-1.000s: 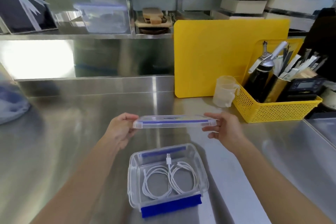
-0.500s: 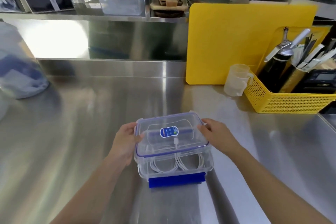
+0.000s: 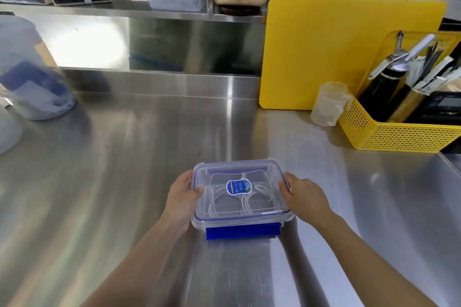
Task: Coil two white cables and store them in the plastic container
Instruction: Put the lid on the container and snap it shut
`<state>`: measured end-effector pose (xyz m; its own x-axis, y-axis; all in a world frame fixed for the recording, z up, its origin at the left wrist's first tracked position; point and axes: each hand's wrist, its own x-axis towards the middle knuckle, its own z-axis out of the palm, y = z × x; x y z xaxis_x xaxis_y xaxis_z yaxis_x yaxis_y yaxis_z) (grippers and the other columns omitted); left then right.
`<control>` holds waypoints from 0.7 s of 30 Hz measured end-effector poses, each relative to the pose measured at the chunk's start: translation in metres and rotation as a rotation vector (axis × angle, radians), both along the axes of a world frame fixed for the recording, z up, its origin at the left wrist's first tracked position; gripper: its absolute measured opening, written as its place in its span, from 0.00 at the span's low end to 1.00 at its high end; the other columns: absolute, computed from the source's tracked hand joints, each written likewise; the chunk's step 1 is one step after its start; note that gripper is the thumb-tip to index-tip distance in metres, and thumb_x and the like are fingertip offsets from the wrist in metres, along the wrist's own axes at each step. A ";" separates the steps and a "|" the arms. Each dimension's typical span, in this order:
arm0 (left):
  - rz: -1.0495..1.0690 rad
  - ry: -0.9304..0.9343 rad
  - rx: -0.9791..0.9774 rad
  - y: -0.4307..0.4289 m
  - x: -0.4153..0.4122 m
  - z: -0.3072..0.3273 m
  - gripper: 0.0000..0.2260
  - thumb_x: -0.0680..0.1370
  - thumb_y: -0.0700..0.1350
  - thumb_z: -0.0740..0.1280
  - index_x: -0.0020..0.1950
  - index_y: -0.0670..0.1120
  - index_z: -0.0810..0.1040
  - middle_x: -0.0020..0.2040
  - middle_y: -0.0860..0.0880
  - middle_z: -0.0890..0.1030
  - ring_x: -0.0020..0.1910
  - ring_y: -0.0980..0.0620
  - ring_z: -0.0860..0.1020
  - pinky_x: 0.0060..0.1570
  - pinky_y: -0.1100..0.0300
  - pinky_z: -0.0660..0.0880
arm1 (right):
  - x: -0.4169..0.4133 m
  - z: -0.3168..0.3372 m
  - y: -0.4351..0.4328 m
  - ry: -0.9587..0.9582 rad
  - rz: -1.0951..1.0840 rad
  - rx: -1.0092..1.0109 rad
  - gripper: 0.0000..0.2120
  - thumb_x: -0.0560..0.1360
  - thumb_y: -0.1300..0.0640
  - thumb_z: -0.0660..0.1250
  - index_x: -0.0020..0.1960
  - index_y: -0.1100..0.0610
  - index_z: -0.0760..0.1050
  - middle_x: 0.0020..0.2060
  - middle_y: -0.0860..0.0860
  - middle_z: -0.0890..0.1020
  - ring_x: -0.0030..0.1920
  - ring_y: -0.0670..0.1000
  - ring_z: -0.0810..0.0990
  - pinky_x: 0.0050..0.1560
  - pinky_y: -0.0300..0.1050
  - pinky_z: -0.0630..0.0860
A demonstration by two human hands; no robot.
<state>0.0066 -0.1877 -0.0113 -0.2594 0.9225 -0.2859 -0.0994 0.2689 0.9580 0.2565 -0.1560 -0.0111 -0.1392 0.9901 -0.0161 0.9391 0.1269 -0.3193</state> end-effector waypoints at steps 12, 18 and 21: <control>0.042 0.062 -0.007 0.003 0.002 -0.007 0.18 0.76 0.30 0.63 0.65 0.40 0.71 0.57 0.45 0.78 0.54 0.46 0.77 0.58 0.50 0.74 | 0.001 -0.005 -0.003 0.056 -0.057 -0.008 0.16 0.78 0.46 0.54 0.57 0.55 0.70 0.49 0.52 0.82 0.40 0.50 0.78 0.47 0.42 0.77; 0.053 0.185 -0.092 0.008 0.001 -0.018 0.11 0.78 0.41 0.62 0.60 0.41 0.74 0.55 0.44 0.80 0.51 0.45 0.79 0.55 0.48 0.77 | -0.003 -0.008 0.000 0.157 -0.124 -0.051 0.15 0.78 0.47 0.56 0.58 0.55 0.71 0.52 0.53 0.82 0.46 0.53 0.80 0.50 0.44 0.76; 0.039 0.271 -0.202 0.006 -0.001 -0.022 0.13 0.78 0.49 0.62 0.54 0.40 0.75 0.49 0.43 0.81 0.46 0.44 0.79 0.46 0.51 0.76 | -0.006 -0.008 0.002 0.350 -0.196 -0.151 0.15 0.77 0.48 0.58 0.58 0.56 0.71 0.54 0.53 0.80 0.45 0.50 0.76 0.50 0.43 0.74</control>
<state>0.0053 -0.1814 -0.0337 -0.3848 0.8422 -0.3778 0.1373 0.4570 0.8788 0.2504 -0.1544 -0.0192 0.0283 0.9885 -0.1485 0.7726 -0.1159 -0.6242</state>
